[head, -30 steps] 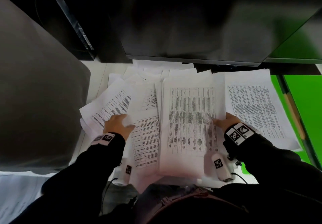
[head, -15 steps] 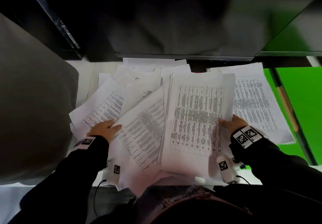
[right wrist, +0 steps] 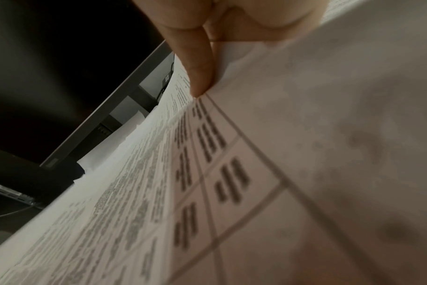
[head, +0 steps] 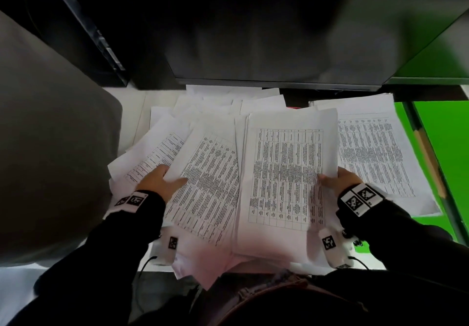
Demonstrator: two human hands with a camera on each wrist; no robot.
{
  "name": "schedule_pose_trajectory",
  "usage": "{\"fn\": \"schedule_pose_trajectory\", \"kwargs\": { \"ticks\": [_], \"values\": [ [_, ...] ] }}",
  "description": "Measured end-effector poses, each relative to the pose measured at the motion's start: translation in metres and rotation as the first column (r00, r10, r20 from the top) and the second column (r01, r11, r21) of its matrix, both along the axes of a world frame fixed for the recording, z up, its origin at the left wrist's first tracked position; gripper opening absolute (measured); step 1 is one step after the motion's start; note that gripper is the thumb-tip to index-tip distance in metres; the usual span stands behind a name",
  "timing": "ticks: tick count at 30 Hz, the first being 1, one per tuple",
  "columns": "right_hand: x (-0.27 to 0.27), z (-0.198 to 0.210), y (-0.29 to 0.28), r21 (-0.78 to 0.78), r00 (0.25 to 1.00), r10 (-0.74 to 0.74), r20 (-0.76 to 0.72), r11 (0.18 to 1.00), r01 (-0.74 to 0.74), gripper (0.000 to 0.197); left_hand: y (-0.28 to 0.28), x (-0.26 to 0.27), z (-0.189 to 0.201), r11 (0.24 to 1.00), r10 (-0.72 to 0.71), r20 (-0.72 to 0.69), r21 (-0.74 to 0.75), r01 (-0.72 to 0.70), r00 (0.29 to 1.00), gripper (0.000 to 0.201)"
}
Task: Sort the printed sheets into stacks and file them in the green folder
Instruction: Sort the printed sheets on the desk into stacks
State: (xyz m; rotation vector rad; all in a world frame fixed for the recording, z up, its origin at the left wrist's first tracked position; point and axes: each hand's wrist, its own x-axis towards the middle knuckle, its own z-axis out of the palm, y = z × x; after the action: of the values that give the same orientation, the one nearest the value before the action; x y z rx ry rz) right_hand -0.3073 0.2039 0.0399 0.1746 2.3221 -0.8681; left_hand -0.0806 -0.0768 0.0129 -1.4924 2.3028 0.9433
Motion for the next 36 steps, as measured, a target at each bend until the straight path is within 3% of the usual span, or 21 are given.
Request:
{"fn": "schedule_pose_trajectory", "kwargs": {
  "ticks": [7, 14, 18, 21, 25, 28, 32, 33, 35, 36],
  "values": [
    [0.001, 0.002, 0.002, 0.014, 0.999, 0.044, -0.004, 0.999, -0.044, 0.038, -0.008, 0.001, -0.006, 0.977, 0.158, -0.173, -0.112, -0.179, 0.972, 0.030],
    [0.001, 0.003, 0.006, -0.034, 0.998, 0.041, 0.043, 0.999, -0.040, 0.046, -0.038, 0.038, 0.038, 0.875, 0.308, -0.412, -0.230, -0.425, 0.858, 0.022],
    [0.007, 0.008, 0.001, -0.105, 0.998, 0.024, 0.054, 0.994, -0.018, 0.045, -0.019, 0.027, 0.054, 0.920, 0.288, -0.513, -0.087, -0.383, 0.809, 0.016],
    [0.010, 0.013, -0.006, -0.207, 0.998, 0.023, 0.053, 0.978, -0.011, 0.044, 0.010, 0.008, 0.045, 0.960, 0.266, -0.518, 0.067, -0.272, 0.813, 0.012],
    [0.018, 0.024, -0.015, -0.265, 0.990, 0.121, 0.068, 0.959, -0.099, 0.030, 0.050, -0.011, 0.035, 0.958, 0.284, -0.499, 0.188, -0.218, 0.819, 0.007],
    [0.020, 0.030, -0.024, -0.363, 0.983, 0.139, 0.121, 0.928, -0.087, 0.029, 0.066, -0.022, 0.038, 0.952, 0.292, -0.430, 0.218, -0.216, 0.854, 0.023],
    [0.027, 0.052, -0.034, -0.283, 0.989, 0.145, 0.005, 0.949, -0.137, 0.019, 0.075, -0.036, 0.044, 0.920, 0.373, -0.515, 0.314, -0.235, 0.772, 0.043],
    [0.028, 0.055, -0.034, -0.252, 0.987, 0.148, -0.058, 0.955, -0.158, 0.028, 0.077, -0.039, 0.047, 0.911, 0.398, -0.524, 0.323, -0.257, 0.753, 0.046],
    [0.032, 0.062, -0.033, -0.263, 0.989, 0.104, -0.103, 0.956, -0.128, 0.074, 0.078, -0.044, 0.055, 0.912, 0.409, -0.540, 0.283, -0.299, 0.736, 0.047],
    [0.033, 0.062, -0.033, -0.301, 0.989, 0.096, -0.116, 0.945, -0.127, 0.084, 0.080, -0.045, 0.060, 0.925, 0.380, -0.549, 0.232, -0.301, 0.744, 0.044]
  ]
}}
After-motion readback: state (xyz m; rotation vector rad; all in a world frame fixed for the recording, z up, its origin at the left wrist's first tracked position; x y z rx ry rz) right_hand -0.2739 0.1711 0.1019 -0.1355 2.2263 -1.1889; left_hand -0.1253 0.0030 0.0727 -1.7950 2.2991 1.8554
